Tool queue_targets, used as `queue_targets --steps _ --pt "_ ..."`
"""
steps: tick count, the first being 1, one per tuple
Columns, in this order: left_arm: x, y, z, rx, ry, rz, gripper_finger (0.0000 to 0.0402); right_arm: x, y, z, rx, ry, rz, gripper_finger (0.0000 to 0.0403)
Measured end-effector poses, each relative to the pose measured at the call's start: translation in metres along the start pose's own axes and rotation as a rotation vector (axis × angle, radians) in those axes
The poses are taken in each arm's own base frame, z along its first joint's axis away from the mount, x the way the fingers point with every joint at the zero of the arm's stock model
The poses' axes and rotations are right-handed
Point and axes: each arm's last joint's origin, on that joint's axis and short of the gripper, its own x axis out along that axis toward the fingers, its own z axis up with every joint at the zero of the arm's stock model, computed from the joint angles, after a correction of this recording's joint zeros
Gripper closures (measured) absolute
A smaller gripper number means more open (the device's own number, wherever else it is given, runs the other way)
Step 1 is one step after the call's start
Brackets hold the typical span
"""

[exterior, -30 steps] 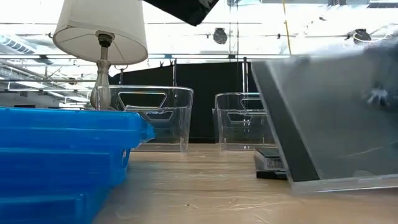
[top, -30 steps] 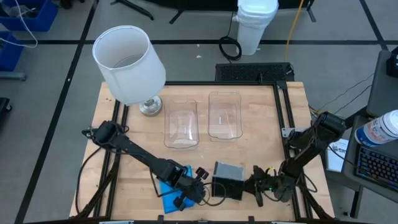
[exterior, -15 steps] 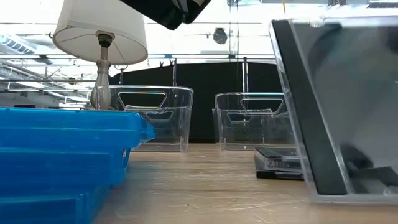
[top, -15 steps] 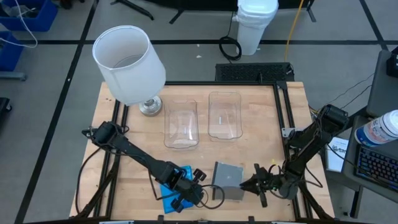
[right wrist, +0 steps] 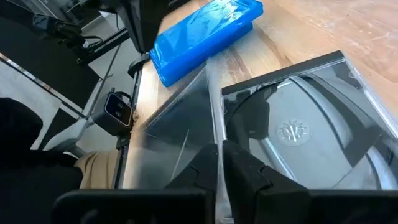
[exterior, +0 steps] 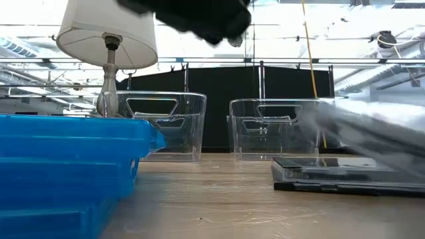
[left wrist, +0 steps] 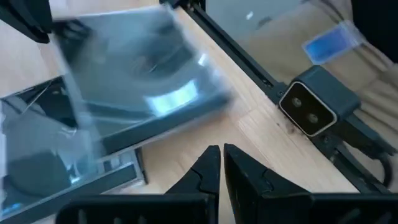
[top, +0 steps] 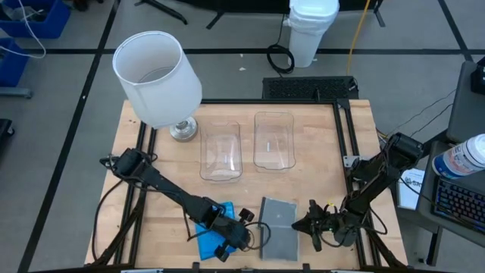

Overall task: Pick & place jewel cases by type
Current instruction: Put the black CD case into the right transparent bin

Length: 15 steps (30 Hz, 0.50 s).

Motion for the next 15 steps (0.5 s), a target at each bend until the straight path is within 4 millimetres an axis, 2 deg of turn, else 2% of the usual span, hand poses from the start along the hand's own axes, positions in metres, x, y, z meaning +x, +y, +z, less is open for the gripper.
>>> queue_targets --steps 5,10,15 --pt "0.006 0.008 -0.012 -0.08 -0.103 0.033 0.0397 0.0 0.001 0.0 0.002 -0.006 0.009 0.0402" --pt "0.007 0.021 -0.018 -0.248 -0.127 0.084 0.0371 0.0 0.003 0.002 0.001 -0.014 0.023 0.0402" --pt "0.008 0.02 -0.026 -0.263 -0.106 0.077 0.0354 -0.003 0.006 -0.002 -0.012 0.022 0.056 0.0402"
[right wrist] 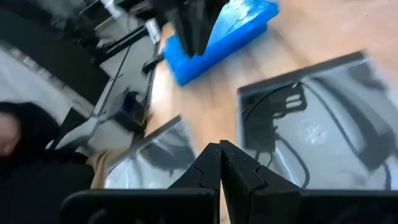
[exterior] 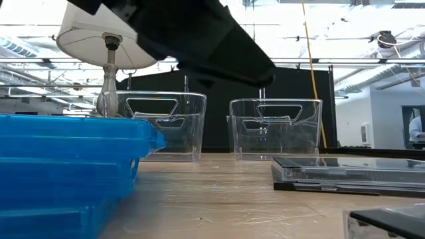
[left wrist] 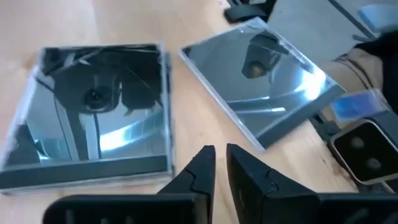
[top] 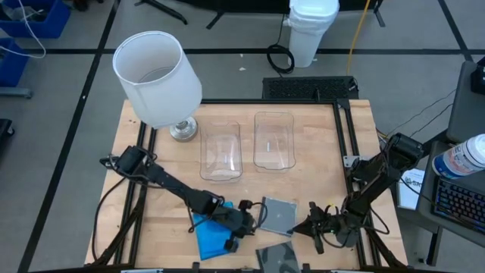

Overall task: Pick & place jewel cases by type
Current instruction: Put the black CD case into the right transparent bin

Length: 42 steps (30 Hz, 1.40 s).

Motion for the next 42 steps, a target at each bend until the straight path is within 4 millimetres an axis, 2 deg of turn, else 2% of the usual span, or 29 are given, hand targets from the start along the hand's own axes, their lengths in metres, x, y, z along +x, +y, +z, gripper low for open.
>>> queue_targets --steps 7,14,18,22,26,31,34,39,42 --pt "0.0 -0.016 0.0 0.146 -0.022 -0.011 0.0353 0.001 0.013 0.002 -0.109 0.06 0.077 0.0402" --pt "0.0 -0.013 0.001 0.139 -0.025 0.028 0.0353 0.005 0.038 0.013 -0.297 0.039 0.14 0.0403" --pt "0.0 -0.01 0.001 0.134 -0.025 0.034 0.0353 0.008 0.057 0.021 -0.415 0.059 0.117 0.0403" --pt "0.0 -0.004 0.0 0.124 -0.008 0.046 0.0353 0.022 0.089 0.026 -0.549 0.102 0.078 0.0403" --pt "0.0 -0.004 -0.001 0.117 0.008 0.046 0.0353 0.044 0.122 0.022 -0.66 0.178 0.01 0.0403" --pt "0.0 -0.006 -0.002 0.117 0.014 0.042 0.0353 0.07 0.154 0.013 -0.725 0.263 -0.075 0.0403" --pt "0.0 -0.008 -0.004 0.119 0.03 0.036 0.0353 0.083 0.177 0.015 -0.758 0.244 -0.125 0.0403" --pt "-0.001 -0.011 -0.009 0.115 0.082 0.028 0.0353 0.089 0.228 0.021 -0.867 0.164 -0.18 0.0403" --pt "-0.001 -0.016 -0.014 0.105 0.118 0.021 0.0353 0.088 0.246 0.02 -0.885 0.175 -0.189 0.0403"
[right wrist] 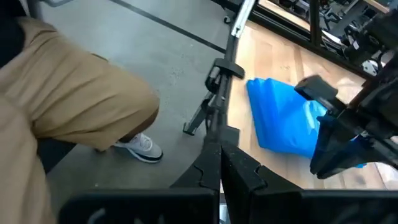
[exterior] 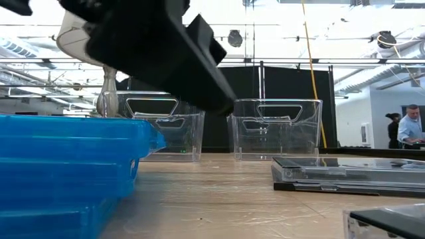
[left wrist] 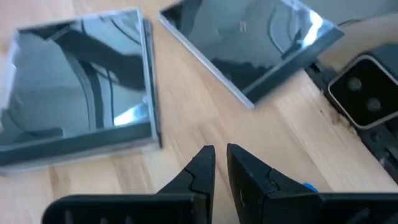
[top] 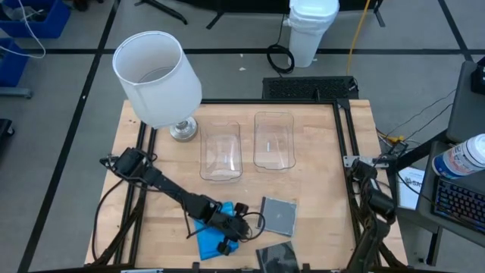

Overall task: Pick & place jewel cases by type
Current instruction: Put the black CD case into the right transparent bin

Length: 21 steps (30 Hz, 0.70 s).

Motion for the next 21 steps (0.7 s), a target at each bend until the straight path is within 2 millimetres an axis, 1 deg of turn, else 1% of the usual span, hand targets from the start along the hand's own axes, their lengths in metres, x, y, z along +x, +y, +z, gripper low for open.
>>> queue_targets --steps 2,6,9,11,13,15,19,21 --pt "0.0 -0.003 -0.002 -0.001 0.019 -0.003 0.0353 0.005 0.008 -0.003 -0.01 0.017 0.021 0.0403" --pt "-0.001 -0.012 -0.004 0.012 0.032 -0.019 0.0353 0.027 0.023 -0.021 -0.037 0.058 0.039 0.0403" --pt "-0.001 -0.017 -0.004 0.02 0.032 -0.027 0.0353 0.038 0.028 -0.024 -0.031 0.056 0.066 0.0399" --pt "-0.001 -0.018 -0.004 0.021 0.034 -0.029 0.0353 0.041 0.029 -0.023 -0.001 0.053 0.104 0.0386" --pt "-0.001 -0.018 -0.004 0.019 0.035 -0.03 0.0353 0.043 0.028 -0.021 0.044 0.047 0.112 0.0363" --pt "-0.001 -0.018 -0.005 0.019 0.036 -0.03 0.0353 0.044 0.027 -0.021 0.071 0.051 0.106 0.0331" --pt "-0.001 -0.018 -0.005 0.017 0.038 -0.029 0.0353 0.045 0.025 -0.024 0.064 0.079 0.095 0.0252" --pt "-0.001 -0.017 -0.005 0.019 0.045 -0.026 0.0353 0.048 0.026 -0.029 0.052 0.096 0.073 0.0214"
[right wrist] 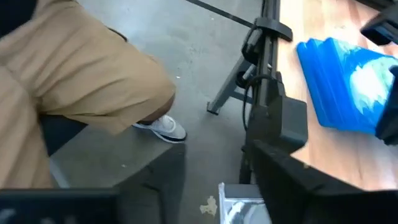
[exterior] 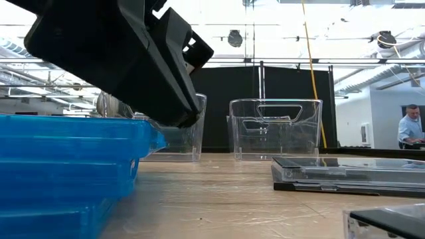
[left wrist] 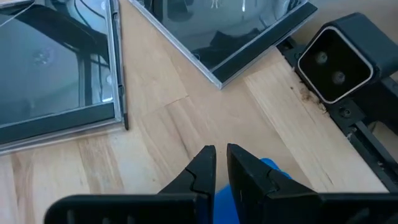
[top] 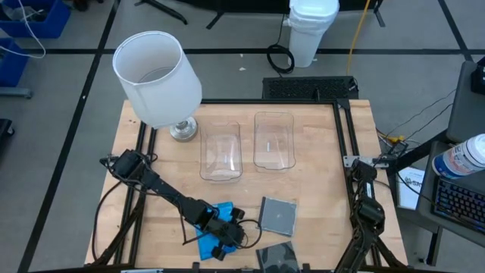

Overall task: Pick & place jewel cases by type
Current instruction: Put the black CD case into the right transparent bin

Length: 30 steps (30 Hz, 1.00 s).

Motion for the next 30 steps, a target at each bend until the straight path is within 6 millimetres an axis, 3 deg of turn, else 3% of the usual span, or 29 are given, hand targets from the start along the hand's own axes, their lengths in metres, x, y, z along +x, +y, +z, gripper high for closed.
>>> queue_targets --steps 3,6,10,18,25,30 --pt "0.0 0.002 -0.001 -0.001 0.01 0.006 0.0353 0.008 0.006 -0.012 -0.078 0.001 -0.063 0.0173" --pt "0.0 0.007 -0.002 -0.008 0.02 0.014 0.0353 0.016 0.015 -0.026 -0.13 0.002 -0.099 0.0161" --pt "0.0 0.014 -0.002 -0.02 0.031 0.027 0.0353 0.02 0.025 -0.042 -0.172 0.006 -0.134 0.0167" --pt "0.0 0.031 -0.002 -0.049 0.034 0.055 0.0353 0.006 0.038 -0.049 -0.279 -0.057 -0.203 0.0183" --pt "0.0 0.041 -0.002 -0.074 0.028 0.071 0.0353 0.026 0.041 -0.067 -0.42 -0.029 -0.271 0.0184" --pt "0.0 0.039 -0.002 -0.076 0.029 0.039 0.0353 0.028 0.042 -0.07 -0.467 -0.05 -0.334 0.0184"
